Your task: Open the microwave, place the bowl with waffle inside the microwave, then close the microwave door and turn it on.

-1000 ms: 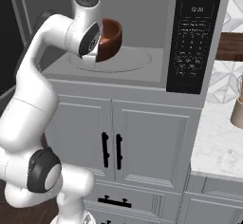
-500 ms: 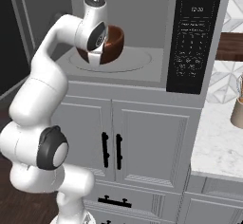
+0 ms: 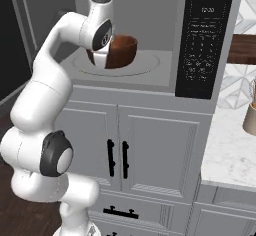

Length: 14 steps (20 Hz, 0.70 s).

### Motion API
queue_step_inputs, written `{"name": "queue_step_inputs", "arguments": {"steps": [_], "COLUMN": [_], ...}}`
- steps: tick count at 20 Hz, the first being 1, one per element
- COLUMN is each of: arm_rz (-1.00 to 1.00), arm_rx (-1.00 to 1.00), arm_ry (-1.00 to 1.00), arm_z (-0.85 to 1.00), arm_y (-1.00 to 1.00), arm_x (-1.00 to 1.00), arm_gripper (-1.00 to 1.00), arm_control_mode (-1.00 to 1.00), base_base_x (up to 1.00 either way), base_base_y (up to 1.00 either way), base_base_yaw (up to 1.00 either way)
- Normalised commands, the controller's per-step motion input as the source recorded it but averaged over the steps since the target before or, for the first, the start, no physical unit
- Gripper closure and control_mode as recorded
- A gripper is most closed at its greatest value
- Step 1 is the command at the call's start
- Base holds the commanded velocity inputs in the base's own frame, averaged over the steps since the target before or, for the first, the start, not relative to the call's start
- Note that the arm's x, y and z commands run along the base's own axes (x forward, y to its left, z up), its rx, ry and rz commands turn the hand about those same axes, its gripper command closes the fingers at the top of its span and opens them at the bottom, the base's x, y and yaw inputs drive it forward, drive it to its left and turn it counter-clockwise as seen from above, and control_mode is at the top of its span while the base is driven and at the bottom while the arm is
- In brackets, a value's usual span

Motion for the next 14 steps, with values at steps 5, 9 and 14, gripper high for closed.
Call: {"name": "queue_step_inputs", "arguments": {"steps": [5,9,14], "arm_rz": [0.00,0.03,0.26], "arm_rx": [0.00,-0.03,-0.28], "arm_ry": [-0.26,-0.26,-0.34], "arm_z": [0.22,0.16,0.14], "arm_y": [-0.01,-0.13,-0.34], "arm_x": [-0.70,-0.98,-1.00], "arm_gripper": [-1.00,-1.00,-1.00], "arm_control_mode": [-1.00,-1.00,-1.00], "base_base_x": [0.00,0.00,0.00], "base_base_y": [0.00,0.00,0.00], "base_base_yaw": [0.00,0.00,0.00]}}
